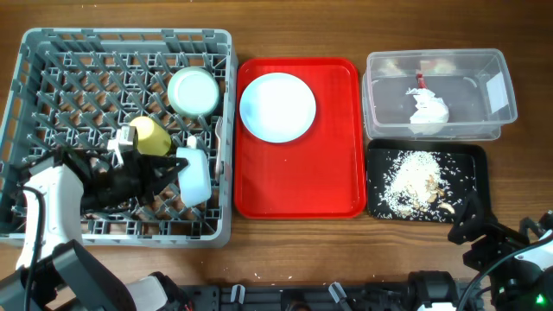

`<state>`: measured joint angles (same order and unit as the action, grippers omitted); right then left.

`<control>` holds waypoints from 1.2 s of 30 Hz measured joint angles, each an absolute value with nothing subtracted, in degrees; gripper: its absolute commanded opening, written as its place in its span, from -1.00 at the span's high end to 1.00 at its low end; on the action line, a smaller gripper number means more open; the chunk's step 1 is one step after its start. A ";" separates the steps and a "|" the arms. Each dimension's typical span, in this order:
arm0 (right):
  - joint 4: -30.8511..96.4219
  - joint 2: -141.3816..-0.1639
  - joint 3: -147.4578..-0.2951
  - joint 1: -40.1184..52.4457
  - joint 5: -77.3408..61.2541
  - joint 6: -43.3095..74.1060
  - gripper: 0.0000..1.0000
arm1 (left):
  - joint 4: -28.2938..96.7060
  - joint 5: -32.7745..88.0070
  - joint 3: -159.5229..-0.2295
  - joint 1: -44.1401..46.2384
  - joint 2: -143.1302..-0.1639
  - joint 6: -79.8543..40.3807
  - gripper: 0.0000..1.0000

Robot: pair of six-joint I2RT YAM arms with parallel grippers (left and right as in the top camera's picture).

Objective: Sort waste into correct bins and load items into the dishwasher rack
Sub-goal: 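Carry the light-blue bowl into the rack's lower right and release, then reach the left gripper to the light-blue plate's rim on the tray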

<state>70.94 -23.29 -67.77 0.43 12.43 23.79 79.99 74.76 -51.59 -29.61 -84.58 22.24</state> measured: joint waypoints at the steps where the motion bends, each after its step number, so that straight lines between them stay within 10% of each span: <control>1: 70.94 -23.29 -67.77 0.43 12.43 23.79 -1.00 | 79.53 75.07 -51.03 -29.65 -84.58 22.24 0.92; 16: 70.96 -23.29 -67.77 0.43 12.40 23.79 -1.00 | 79.35 71.64 -49.45 -29.65 -84.58 22.22 0.92; 17: 70.94 -23.29 -67.77 0.43 12.43 23.79 -1.00 | 76.27 69.19 -49.23 -29.82 -84.58 20.51 0.71; 18: 70.96 -23.29 -67.77 0.43 12.43 23.79 -1.00 | 74.41 67.26 -49.19 -30.33 -84.66 18.68 -0.93; 29: 70.91 -23.29 -67.77 0.43 12.43 23.79 -1.00 | 75.88 60.71 -65.73 -34.41 -82.67 8.84 -1.00; 33: 70.94 -23.29 -67.77 0.43 12.40 23.79 -1.00 | 75.66 56.77 -65.87 -25.17 -78.08 8.60 -0.99; 34: 70.96 -23.29 -67.77 0.43 12.43 23.79 -0.99 | 75.09 56.64 -65.87 -23.24 -78.04 8.60 -0.65; 36: 70.94 -23.29 -67.77 0.43 12.43 23.79 -1.00 | 74.37 57.58 -65.87 -18.63 -78.06 8.29 0.92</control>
